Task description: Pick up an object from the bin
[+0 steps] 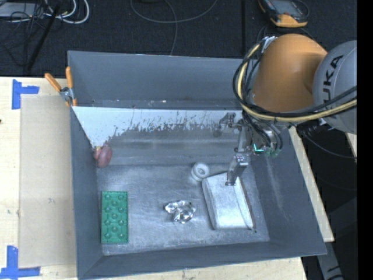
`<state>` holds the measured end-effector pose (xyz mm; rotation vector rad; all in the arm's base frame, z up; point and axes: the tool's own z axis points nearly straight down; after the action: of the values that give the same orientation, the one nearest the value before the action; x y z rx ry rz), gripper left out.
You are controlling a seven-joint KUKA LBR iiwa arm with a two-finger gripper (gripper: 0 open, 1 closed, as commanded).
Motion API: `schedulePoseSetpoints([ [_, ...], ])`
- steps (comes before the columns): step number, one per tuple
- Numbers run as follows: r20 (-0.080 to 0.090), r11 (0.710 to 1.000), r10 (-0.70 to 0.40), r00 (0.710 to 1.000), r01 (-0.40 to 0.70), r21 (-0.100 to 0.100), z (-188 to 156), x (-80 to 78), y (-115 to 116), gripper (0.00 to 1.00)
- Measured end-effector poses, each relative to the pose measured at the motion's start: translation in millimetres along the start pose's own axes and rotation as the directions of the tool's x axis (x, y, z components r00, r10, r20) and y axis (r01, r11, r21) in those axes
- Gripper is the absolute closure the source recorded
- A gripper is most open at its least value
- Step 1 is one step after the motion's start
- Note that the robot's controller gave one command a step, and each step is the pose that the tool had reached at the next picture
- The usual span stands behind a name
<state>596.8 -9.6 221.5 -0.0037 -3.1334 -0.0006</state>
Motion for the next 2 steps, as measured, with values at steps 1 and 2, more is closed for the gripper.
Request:
schedulePoseSetpoints([
  [1, 0.015, 0.998, -0.059, 0.998, 0.059, 0.000, 152, 15.0, 42, 0.00],
  [2, 0.017, 0.987, -0.158, 0.987, 0.158, 0.002, 150, 53.0, 77, 0.00],
])
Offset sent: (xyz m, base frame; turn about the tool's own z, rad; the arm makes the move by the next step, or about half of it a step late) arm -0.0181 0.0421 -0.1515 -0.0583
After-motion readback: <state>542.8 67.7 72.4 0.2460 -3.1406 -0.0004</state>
